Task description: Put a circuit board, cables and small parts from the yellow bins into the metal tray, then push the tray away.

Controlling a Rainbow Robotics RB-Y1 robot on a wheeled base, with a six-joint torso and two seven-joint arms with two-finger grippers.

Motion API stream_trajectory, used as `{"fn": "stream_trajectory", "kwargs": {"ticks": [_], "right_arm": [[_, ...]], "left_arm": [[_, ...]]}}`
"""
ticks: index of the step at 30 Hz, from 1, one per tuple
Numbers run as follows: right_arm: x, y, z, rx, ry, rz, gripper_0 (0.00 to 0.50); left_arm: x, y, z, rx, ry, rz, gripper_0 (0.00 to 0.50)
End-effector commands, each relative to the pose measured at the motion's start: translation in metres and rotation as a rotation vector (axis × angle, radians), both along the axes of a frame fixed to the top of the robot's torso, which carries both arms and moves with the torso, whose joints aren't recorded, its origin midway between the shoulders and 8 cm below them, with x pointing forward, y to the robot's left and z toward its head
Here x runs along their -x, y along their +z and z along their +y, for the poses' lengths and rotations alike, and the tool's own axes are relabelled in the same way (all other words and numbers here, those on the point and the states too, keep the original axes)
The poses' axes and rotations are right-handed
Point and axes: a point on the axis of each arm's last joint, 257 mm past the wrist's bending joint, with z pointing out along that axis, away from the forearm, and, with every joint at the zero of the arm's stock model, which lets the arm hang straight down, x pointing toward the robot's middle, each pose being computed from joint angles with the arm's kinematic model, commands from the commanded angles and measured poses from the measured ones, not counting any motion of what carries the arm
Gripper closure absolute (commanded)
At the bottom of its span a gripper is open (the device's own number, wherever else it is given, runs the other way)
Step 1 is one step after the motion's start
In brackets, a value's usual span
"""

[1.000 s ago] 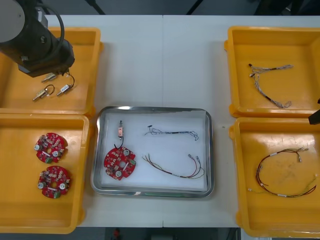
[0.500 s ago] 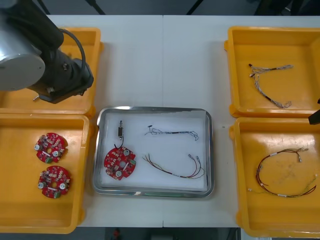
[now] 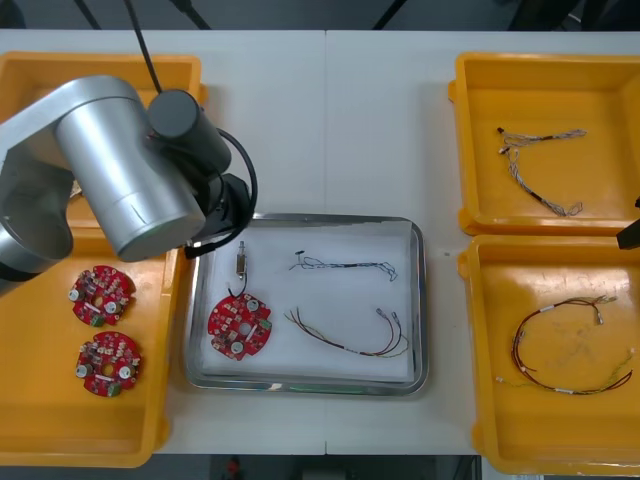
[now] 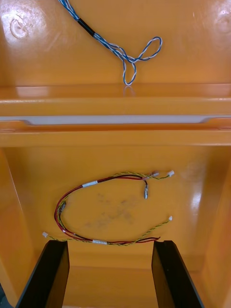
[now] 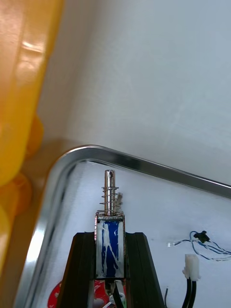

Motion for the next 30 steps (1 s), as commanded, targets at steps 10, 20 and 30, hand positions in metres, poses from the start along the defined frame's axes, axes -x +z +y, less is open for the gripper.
{"fn": "stream_trajectory", "kwargs": {"ticks": [10,20,30], "right_arm": [[0.002,0.016,-0.015,0.023,-0.05,-0.027,0.0],[0.002,0.016,-0.015,0.023,-0.05,-0.027,0.0],[0.002,0.016,-0.015,0.023,-0.05,-0.027,0.0]], "left_arm": [[0.032,-0.037,-0.071,-0.066,-0.124,-0.051,0.497],[0.025,-0.065,-0.058,-0.141,-0.09,-0.055,0.496],[0.021,-0.08,-0.062,-0.155,-0.094,-0.052,0.497]]}}
